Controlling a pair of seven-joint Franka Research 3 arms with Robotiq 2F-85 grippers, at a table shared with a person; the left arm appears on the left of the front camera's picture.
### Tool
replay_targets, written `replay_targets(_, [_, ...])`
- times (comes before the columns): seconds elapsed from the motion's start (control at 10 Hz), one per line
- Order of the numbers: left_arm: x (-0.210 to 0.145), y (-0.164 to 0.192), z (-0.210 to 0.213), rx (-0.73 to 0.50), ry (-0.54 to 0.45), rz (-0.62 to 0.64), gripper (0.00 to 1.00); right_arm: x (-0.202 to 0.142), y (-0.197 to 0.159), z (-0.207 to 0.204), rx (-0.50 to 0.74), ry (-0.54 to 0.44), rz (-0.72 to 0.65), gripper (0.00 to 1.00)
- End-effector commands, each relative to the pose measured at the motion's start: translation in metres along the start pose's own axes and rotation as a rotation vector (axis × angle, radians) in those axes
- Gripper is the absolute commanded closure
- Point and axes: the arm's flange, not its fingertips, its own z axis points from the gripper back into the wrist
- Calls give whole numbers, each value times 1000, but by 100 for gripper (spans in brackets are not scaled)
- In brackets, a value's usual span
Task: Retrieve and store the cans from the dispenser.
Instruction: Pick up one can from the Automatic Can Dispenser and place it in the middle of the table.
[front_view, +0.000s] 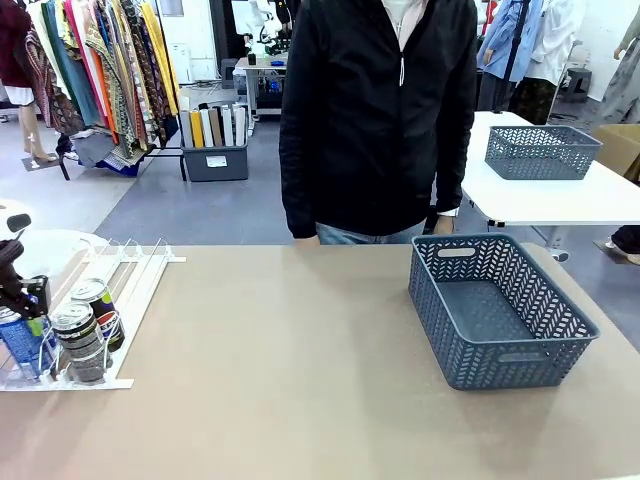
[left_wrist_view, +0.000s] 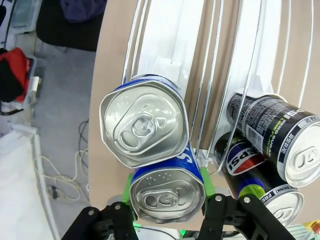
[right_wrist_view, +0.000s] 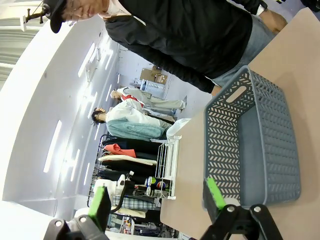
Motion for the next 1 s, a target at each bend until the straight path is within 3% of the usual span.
replay_targets(0.0, [0, -3, -3, 15, -29, 2, 100, 3, 3, 0, 15, -7, 7, 0])
replay_targets(0.3, [-7, -3, 12, -2, -49, -29, 100, 3, 3, 0, 15, -7, 7, 0])
replay_targets(0.7, [-43, 20, 116, -65, -197, -61, 100, 3, 3, 0, 15, -7, 7, 0])
replay_targets(0.9, [-67, 40, 167, -127, -331, -90, 100, 3, 3, 0, 15, -7, 7, 0])
